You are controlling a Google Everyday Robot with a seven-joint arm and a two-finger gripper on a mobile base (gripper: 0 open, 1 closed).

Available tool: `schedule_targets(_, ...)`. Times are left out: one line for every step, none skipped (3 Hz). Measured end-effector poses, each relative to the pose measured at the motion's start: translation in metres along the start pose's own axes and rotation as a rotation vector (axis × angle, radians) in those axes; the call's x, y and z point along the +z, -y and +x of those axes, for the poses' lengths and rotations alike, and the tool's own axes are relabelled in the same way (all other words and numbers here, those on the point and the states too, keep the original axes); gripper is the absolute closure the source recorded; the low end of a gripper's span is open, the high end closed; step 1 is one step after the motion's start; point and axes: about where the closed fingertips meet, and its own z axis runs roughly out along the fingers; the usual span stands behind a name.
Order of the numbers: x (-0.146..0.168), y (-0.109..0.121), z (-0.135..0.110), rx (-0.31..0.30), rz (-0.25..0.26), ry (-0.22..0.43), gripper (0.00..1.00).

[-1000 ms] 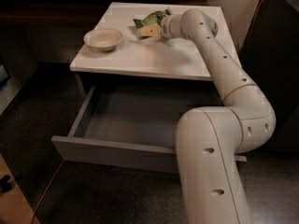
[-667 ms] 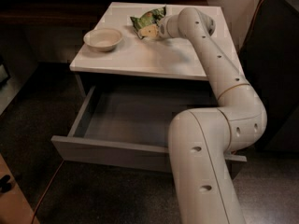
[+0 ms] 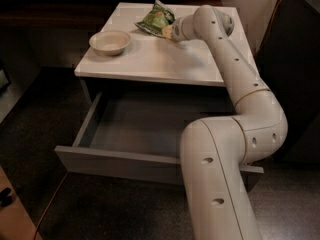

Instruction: Place green jalapeno chip bag into top drawer

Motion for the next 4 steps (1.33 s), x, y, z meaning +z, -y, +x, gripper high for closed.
schedule_targets(-0.026, 0.015, -0.008, 0.024, 0.001, 0.033, 0.99)
schedule_targets(-0.051, 0.017, -0.014, 0.028, -0.009, 0.062, 1.00)
schedule_targets(-0.097, 0.013, -0.030, 0.015, -0.009, 0.119, 1.00)
schedule_targets(-0.123, -0.020, -0.008, -0.013, -0.070, 0.095, 0.79)
